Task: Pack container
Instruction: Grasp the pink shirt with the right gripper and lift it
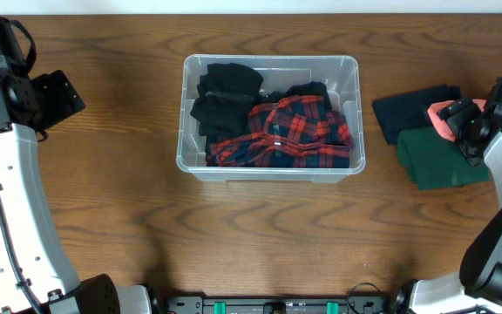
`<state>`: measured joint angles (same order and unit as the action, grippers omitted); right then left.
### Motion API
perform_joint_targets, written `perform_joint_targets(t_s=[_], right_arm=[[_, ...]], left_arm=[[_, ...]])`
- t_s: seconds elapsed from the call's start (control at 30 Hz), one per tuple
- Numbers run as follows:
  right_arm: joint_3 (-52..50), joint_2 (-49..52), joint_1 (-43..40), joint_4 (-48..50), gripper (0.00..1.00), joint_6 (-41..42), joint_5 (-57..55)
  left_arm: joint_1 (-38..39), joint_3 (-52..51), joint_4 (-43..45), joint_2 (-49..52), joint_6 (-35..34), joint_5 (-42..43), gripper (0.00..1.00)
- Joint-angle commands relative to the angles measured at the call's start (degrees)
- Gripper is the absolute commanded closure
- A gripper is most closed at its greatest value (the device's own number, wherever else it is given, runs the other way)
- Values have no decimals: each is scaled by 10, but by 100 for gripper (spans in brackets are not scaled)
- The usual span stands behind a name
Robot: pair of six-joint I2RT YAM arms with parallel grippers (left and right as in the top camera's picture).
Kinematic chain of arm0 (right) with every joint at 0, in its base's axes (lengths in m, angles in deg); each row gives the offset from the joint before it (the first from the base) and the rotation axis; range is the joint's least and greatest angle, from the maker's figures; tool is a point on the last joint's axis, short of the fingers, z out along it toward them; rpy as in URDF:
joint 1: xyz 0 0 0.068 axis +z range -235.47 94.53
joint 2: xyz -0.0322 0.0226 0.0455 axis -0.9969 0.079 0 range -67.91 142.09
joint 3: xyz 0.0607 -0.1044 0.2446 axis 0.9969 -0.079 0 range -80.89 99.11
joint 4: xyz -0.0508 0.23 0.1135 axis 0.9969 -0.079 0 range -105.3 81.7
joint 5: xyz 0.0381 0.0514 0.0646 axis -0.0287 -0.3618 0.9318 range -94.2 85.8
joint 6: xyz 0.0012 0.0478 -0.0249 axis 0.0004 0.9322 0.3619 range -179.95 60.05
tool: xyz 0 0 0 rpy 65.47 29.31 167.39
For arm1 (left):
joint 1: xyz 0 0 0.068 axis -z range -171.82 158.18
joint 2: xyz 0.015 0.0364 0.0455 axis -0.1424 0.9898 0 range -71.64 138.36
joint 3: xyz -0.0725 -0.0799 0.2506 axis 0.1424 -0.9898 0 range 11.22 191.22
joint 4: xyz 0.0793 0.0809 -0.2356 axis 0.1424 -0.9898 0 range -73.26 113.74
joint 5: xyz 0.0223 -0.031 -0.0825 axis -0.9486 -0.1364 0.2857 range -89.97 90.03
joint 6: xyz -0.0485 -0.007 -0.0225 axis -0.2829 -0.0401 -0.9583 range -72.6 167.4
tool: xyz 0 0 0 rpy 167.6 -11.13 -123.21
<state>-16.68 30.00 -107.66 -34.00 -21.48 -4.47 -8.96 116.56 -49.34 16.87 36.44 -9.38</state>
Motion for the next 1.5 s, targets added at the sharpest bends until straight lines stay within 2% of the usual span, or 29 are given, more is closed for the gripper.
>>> perform_joint_targets(t_s=[0.0,0.2,0.4,0.47,0.6,0.63,0.7,0.97,1.3,1.47], right_arm=[[-3,12,-9,16,13,-3,-12],[-3,23,-12,51,31,-15,-12],[-3,34,-11,58,65,-19,-9],[-3,35,-11,54,69,-27,-8],[-3,36,-11,49,71,-39,-8],[-3,36,-11,48,77,-40,-8],[-3,36,-11,46,99,-51,-8],[-1,12,-10,38,99,-136,49],[26,-167,11,20,99,-198,124],[44,-250,48,-7,99,-210,162]], left_arm=[[-2,-1,0,-4,-9,-3,2],[-2,-1,0,-4,-9,-3,2],[-2,-1,0,-4,-9,-3,2],[-2,-1,0,-4,-9,-3,2],[-2,-1,0,-4,-9,-3,2],[-2,-1,0,-4,-9,-3,2],[-2,-1,0,-4,-9,-3,2],[-2,-1,0,-4,-9,-3,2],[-2,-1,0,-4,-9,-3,2],[-2,-1,0,-4,-9,-3,2]])
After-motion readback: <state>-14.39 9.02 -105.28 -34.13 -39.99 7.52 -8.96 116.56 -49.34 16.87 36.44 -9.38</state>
